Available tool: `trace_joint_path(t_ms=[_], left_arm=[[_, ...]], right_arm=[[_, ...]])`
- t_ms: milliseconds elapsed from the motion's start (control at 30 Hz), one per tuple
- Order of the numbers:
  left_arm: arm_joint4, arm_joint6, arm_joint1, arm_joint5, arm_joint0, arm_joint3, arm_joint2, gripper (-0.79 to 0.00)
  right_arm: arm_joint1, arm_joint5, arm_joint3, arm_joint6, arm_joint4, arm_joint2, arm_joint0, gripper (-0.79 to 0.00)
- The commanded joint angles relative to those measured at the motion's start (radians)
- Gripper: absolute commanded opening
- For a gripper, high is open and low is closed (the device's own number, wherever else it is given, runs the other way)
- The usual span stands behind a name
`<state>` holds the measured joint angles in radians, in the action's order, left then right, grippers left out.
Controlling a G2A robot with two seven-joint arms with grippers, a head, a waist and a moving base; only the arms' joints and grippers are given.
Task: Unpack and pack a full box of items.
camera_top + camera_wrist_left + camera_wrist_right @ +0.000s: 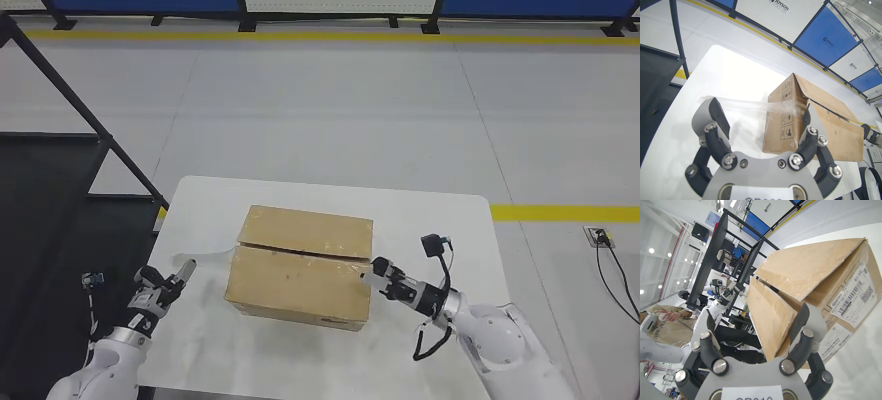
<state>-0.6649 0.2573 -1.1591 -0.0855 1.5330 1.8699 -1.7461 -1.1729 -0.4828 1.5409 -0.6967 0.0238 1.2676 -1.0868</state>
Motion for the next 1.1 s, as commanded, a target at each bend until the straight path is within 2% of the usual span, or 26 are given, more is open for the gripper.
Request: trace_joint_path(t_ms=[0, 333, 400, 500, 567, 767, 933, 1067], left_arm=[[-0.003, 0.000, 0.000, -0.011, 0.001, 0.002, 0.000, 0.000], [0.000, 0.005, 0.001, -0.031, -0.002, 0.012, -0.001, 0.000], [0.014, 0.010, 0.001, -0.037, -0.003, 0.015, -0.003, 0.000], [0.025, 0.023, 0.003, -0.071, -0.005, 0.025, -0.005, 0.000], [0.027, 0.040, 0.005, -0.122, 0.002, 0.031, -0.008, 0.000], [0.013, 0.135, 0.023, -0.370, 0.034, 0.033, -0.048, 0.000], [-0.006, 0.238, 0.043, -0.578, 0.049, 0.011, -0.087, 0.000], [-0.042, 0.310, 0.059, -0.694, 0.048, -0.014, -0.110, 0.000]], right_arm=[[0.001, -0.028, -0.012, -0.045, -0.067, 0.001, 0.008, 0.000], [0.021, -0.195, -0.004, -0.319, -0.337, 0.014, -0.003, 0.000], [0.028, -0.209, 0.007, -0.409, -0.403, 0.019, -0.011, 0.000], [0.042, -0.182, 0.056, -0.459, -0.428, 0.023, -0.030, 0.000], [0.054, -0.165, 0.100, -0.476, -0.432, 0.022, -0.053, 0.000], [0.095, -0.138, 0.178, -0.503, -0.372, -0.001, -0.100, 0.000], [0.127, -0.120, 0.177, -0.521, -0.314, -0.051, -0.097, 0.000], [0.145, -0.106, 0.152, -0.534, -0.285, -0.097, -0.074, 0.000]])
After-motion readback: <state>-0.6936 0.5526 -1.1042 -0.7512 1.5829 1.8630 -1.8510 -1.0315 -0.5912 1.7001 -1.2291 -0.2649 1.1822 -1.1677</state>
